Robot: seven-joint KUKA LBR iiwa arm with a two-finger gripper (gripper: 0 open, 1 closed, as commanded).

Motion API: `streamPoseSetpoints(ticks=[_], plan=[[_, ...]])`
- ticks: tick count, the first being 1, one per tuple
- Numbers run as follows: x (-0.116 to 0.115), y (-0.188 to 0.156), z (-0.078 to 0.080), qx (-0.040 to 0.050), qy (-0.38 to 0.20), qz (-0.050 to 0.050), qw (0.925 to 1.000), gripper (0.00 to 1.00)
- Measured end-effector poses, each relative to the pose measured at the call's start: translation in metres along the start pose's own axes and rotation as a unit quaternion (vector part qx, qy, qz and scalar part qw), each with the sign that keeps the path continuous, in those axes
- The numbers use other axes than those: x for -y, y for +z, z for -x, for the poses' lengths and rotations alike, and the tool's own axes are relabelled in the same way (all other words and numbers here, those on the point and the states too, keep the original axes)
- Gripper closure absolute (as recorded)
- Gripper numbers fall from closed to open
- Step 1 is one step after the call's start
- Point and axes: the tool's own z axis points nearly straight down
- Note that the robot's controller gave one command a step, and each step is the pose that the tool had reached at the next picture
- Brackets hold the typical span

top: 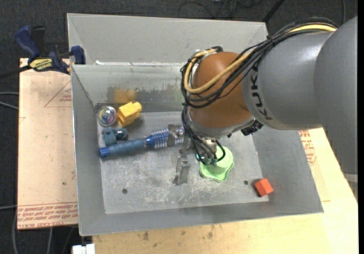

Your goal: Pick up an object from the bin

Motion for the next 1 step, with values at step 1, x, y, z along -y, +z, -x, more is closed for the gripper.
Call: streamPoseSetpoints(ticks=[1], plan=[[-0.0184, 0.0648, 0.0635, 0.0136, 0.025, 0.002, 0.9996, 0.00]])
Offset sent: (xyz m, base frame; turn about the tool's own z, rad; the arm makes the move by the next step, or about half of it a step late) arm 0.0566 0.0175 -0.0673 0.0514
